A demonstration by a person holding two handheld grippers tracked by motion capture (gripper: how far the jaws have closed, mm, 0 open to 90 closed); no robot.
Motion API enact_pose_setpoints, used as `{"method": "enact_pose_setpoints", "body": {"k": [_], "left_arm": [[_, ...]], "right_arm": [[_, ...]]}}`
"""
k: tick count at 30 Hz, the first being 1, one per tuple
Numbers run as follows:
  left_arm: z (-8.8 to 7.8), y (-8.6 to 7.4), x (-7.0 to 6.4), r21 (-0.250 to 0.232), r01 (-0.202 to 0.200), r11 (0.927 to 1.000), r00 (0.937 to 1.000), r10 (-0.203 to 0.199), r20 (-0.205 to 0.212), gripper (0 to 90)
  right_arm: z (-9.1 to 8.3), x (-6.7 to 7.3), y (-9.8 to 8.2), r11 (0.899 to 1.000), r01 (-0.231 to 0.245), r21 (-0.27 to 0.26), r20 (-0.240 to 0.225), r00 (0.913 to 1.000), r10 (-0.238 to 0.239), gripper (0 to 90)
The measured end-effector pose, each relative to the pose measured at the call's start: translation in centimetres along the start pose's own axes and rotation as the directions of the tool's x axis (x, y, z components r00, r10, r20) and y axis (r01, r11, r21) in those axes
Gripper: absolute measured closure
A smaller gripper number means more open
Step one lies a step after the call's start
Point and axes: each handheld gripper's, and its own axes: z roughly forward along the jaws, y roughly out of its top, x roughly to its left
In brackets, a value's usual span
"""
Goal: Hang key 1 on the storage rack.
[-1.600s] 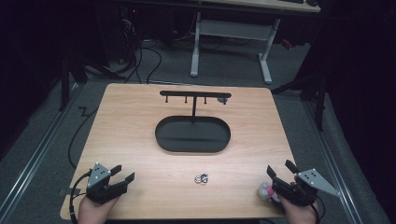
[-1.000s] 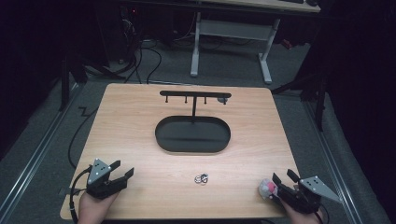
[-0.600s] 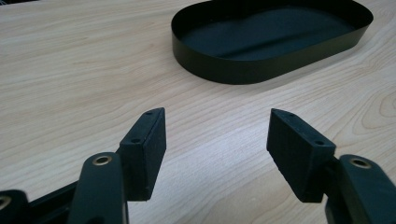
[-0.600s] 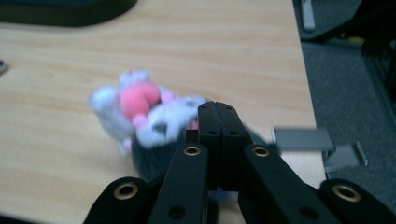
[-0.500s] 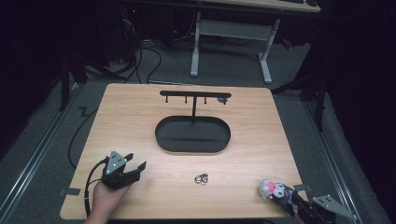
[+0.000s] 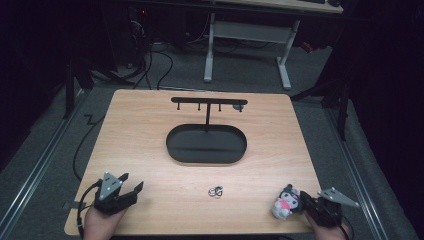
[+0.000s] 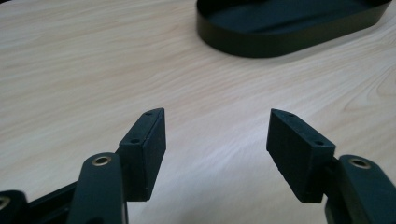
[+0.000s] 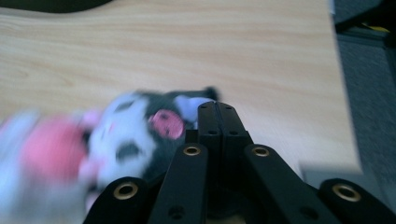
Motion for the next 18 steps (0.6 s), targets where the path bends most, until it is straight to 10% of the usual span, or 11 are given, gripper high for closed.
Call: {"method": "enact_pose_setpoints", "body": {"k": [7, 18], "left_arm": [[-3.8, -2.1, 1.3, -0.021, 0.073, 0.9971, 0.9942, -0.074, -0.078, 38.7], [-0.3, 0.4, 0.2, -0.035, 0.016, 0.9993, 0.9999, -0.016, -0.005, 38.8]], "right_arm": [[3.1, 1.7, 3.5, 0.995, 0.093, -0.018, -0.029, 0.9952, -0.094, 90.0], [-1.4, 1.6, 0.9, 0.997, 0.072, -0.038, 0.008, 0.9974, -0.071, 90.0]]}}
